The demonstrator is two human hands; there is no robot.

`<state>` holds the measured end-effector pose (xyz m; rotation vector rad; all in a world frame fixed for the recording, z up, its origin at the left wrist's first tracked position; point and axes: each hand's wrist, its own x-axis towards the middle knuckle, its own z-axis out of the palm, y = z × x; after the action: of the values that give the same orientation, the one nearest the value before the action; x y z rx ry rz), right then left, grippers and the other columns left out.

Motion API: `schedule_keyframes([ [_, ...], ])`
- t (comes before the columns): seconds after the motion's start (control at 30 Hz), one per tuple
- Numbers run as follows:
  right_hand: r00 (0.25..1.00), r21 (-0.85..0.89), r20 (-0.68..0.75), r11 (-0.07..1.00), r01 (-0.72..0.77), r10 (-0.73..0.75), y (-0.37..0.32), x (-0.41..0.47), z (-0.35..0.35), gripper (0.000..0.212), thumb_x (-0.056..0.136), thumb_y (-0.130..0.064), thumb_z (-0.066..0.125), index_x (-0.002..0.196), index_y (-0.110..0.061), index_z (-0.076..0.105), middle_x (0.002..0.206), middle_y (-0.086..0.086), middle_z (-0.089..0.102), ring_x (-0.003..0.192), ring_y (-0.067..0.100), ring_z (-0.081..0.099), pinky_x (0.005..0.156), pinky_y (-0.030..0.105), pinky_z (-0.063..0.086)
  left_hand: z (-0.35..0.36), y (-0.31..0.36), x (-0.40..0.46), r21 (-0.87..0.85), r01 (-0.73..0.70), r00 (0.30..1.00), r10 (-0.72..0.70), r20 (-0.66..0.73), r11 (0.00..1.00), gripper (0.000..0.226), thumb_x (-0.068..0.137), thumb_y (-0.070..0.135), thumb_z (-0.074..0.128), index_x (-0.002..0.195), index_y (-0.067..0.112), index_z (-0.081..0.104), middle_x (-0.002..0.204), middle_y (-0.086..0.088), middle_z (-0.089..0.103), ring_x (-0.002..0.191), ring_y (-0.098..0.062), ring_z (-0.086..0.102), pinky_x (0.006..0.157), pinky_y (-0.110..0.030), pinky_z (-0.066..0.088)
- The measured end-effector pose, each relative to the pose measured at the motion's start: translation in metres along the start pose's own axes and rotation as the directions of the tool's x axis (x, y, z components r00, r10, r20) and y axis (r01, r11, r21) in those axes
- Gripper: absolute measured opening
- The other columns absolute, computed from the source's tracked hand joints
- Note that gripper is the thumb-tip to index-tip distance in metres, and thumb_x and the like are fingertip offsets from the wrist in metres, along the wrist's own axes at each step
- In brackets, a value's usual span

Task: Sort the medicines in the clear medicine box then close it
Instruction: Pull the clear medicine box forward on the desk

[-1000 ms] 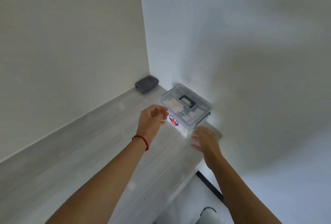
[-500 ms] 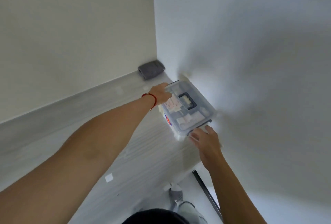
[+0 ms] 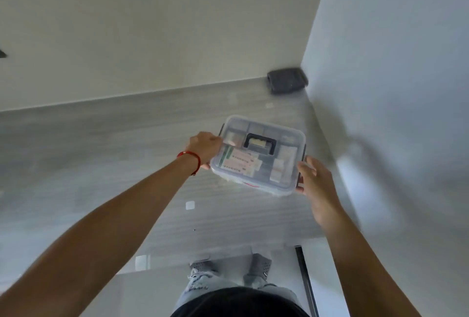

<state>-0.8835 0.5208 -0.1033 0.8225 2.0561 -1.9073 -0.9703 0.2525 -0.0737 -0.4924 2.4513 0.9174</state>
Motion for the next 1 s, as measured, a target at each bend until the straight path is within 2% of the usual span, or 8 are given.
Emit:
schedule_keyframes([
  [0.17, 0.991, -0.24, 0.124, 0.968, 0.07, -0.041, -0.018, 0.014, 0.062, 0.03, 0.097, -0.032, 0.048, 0.093, -0.014, 0.07, 0.094, 0.018, 0.074, 0.088, 0.037, 0.074, 0.081, 0.057, 0.063, -0.022, -0.091, -0.028, -0.249, 0.134, 0.979, -0.168, -0.118, 0.959, 0.039, 0.099, 0.037, 0.043, 0.09, 0.004, 0.061, 0.072, -0.015, 0.073, 0.053, -0.027, 0.071, 0.055, -0.037, 0.063],
  [0.27, 0.98, -0.376, 0.154, 0.91, 0.174, -0.124, -0.023, 0.02, 0.091, 0.026, 0.098, -0.036, 0.051, 0.101, -0.019, 0.071, 0.101, 0.008, 0.075, 0.092, 0.031, 0.073, 0.087, 0.054, 0.06, -0.03, -0.129, -0.039, -0.403, 0.156, 0.977, -0.201, -0.073, 0.902, 0.037, 0.1, 0.037, 0.046, 0.092, 0.003, 0.058, 0.066, -0.015, 0.07, 0.047, -0.024, 0.065, 0.049, -0.031, 0.056],
  [0.37, 0.969, -0.494, 0.143, 0.834, 0.247, -0.202, -0.025, 0.024, 0.104, 0.023, 0.1, -0.034, 0.056, 0.113, -0.019, 0.068, 0.111, 0.002, 0.072, 0.087, 0.02, 0.068, 0.086, 0.049, 0.061, -0.029, -0.148, -0.046, -0.501, 0.116, 0.977, -0.19, -0.1, 0.857, 0.038, 0.101, 0.038, 0.047, 0.093, 0.001, 0.056, 0.068, -0.015, 0.067, 0.051, -0.026, 0.062, 0.05, -0.037, 0.057],
  [0.53, 0.945, -0.671, 0.209, 0.666, 0.325, -0.251, -0.027, 0.028, 0.103, 0.026, 0.104, -0.03, 0.05, 0.117, -0.014, 0.066, 0.105, 0.002, 0.067, 0.081, 0.024, 0.061, 0.076, 0.034, 0.05, -0.024, -0.145, -0.036, -0.35, -0.011, 0.949, -0.101, -0.299, 0.937, 0.04, 0.101, 0.036, 0.042, 0.083, 0.003, 0.055, 0.078, -0.017, 0.072, 0.072, -0.034, 0.072, 0.066, -0.043, 0.06],
  [0.67, 0.923, -0.746, 0.236, 0.552, 0.372, -0.303, -0.022, 0.019, 0.11, 0.025, 0.107, -0.018, 0.039, 0.096, -0.006, 0.059, 0.083, 0.012, 0.063, 0.072, 0.032, 0.059, 0.065, 0.04, 0.047, -0.024, -0.144, -0.028, -0.264, -0.061, 0.931, -0.041, -0.363, 0.963, 0.039, 0.102, 0.031, 0.04, 0.076, 0.004, 0.051, 0.072, -0.012, 0.063, 0.065, -0.032, 0.058, 0.059, -0.041, 0.051],
  [0.77, 0.931, -0.818, 0.234, 0.462, 0.343, -0.279, -0.022, 0.014, 0.118, 0.015, 0.105, -0.013, 0.039, 0.11, -0.006, 0.052, 0.089, 0.012, 0.056, 0.077, 0.03, 0.053, 0.07, 0.037, 0.039, -0.017, -0.141, -0.028, -0.186, -0.088, 0.902, -0.001, -0.431, 0.979, 0.037, 0.104, 0.024, 0.037, 0.072, 0.009, 0.046, 0.072, -0.005, 0.053, 0.067, -0.026, 0.048, 0.055, -0.033, 0.035],
  [0.93, 0.944, -0.89, 0.25, 0.332, 0.312, -0.216, -0.024, 0.01, 0.124, 0.018, 0.102, -0.003, 0.042, 0.117, 0.005, 0.048, 0.107, 0.025, 0.066, 0.097, 0.044, 0.066, 0.072, 0.042, 0.044, -0.014, -0.14, -0.023, -0.134, -0.068, 0.901, 0.003, -0.434, 0.989, 0.035, 0.105, 0.022, 0.03, 0.081, 0.005, 0.05, 0.083, -0.009, 0.053, 0.073, -0.026, 0.048, 0.068, -0.036, 0.035],
  [1.0, 0.951, -0.885, 0.239, 0.359, 0.297, -0.198, -0.023, 0.012, 0.121, 0.019, 0.102, -0.003, 0.045, 0.118, 0.007, 0.05, 0.108, 0.026, 0.066, 0.095, 0.044, 0.068, 0.071, 0.041, 0.05, -0.015, -0.141, -0.021, -0.112, -0.075, 0.901, 0.019, -0.434, 0.991, 0.034, 0.105, 0.021, 0.032, 0.08, 0.005, 0.05, 0.08, -0.008, 0.052, 0.071, -0.024, 0.047, 0.067, -0.035, 0.034],
])
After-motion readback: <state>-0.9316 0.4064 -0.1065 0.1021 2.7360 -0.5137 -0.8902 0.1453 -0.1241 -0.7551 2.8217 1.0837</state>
